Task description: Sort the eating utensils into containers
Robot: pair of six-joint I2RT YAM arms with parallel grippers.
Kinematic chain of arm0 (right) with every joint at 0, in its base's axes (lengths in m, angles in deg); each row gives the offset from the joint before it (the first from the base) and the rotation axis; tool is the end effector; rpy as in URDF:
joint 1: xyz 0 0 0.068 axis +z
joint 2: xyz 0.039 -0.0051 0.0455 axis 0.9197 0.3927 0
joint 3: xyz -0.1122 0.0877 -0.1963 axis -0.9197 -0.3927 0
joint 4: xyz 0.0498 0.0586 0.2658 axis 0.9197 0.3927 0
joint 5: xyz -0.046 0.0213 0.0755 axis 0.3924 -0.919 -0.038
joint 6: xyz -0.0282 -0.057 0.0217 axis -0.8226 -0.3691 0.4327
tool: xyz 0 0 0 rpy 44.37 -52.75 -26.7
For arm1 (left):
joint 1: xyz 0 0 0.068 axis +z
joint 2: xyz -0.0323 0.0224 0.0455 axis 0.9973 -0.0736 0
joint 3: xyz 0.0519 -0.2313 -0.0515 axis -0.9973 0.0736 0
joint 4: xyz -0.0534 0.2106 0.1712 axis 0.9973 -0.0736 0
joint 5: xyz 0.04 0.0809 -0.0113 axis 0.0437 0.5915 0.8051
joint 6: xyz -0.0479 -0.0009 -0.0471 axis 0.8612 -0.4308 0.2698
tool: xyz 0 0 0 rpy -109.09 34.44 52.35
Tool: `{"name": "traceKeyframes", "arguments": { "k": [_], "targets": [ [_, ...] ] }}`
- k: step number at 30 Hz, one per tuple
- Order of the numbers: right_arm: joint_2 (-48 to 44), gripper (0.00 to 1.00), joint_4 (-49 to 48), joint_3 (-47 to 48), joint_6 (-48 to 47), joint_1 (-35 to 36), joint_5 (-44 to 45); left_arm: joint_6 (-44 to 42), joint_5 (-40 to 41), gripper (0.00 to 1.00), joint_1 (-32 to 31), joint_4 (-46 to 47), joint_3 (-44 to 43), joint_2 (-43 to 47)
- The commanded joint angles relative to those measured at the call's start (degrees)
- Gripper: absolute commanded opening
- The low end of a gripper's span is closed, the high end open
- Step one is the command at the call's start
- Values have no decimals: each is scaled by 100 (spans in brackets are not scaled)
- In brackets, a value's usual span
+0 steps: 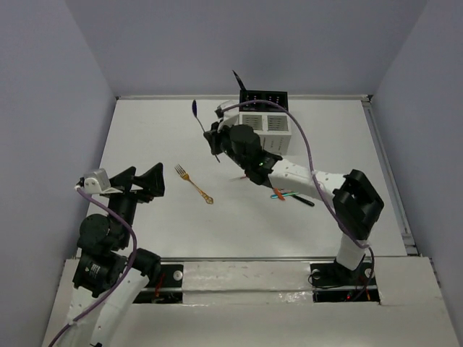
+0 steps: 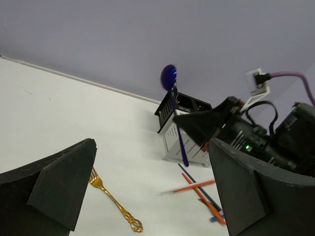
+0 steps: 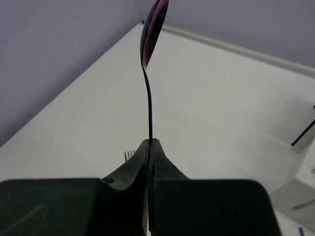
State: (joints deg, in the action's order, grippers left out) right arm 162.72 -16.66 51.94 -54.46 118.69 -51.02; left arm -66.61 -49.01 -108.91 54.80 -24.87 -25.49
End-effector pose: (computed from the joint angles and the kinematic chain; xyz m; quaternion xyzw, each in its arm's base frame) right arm 0.2984 0.3594 0.2619 -0.1920 0.7187 0.2660 0.6131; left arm 0.1163 -0.0358 0.3721 -0.0855 0.5868 -0.2330 0.7708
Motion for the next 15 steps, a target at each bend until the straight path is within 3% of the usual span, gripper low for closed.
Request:
{"name": "traceKeyframes", "arguments": {
  "k": [1,8,15],
  "targets": [
    [-468,0,-772,41,-231,-785,312,-21,-84,99,20,317,71,-85],
    [-241,0,-1333,330,-161,-2077,311,-65,-119,99,20,326,62,-155],
    [840,0,-1738,1454,-424,-2930,321,-109,-180,99,72,344,36,-418]
  ]
}}
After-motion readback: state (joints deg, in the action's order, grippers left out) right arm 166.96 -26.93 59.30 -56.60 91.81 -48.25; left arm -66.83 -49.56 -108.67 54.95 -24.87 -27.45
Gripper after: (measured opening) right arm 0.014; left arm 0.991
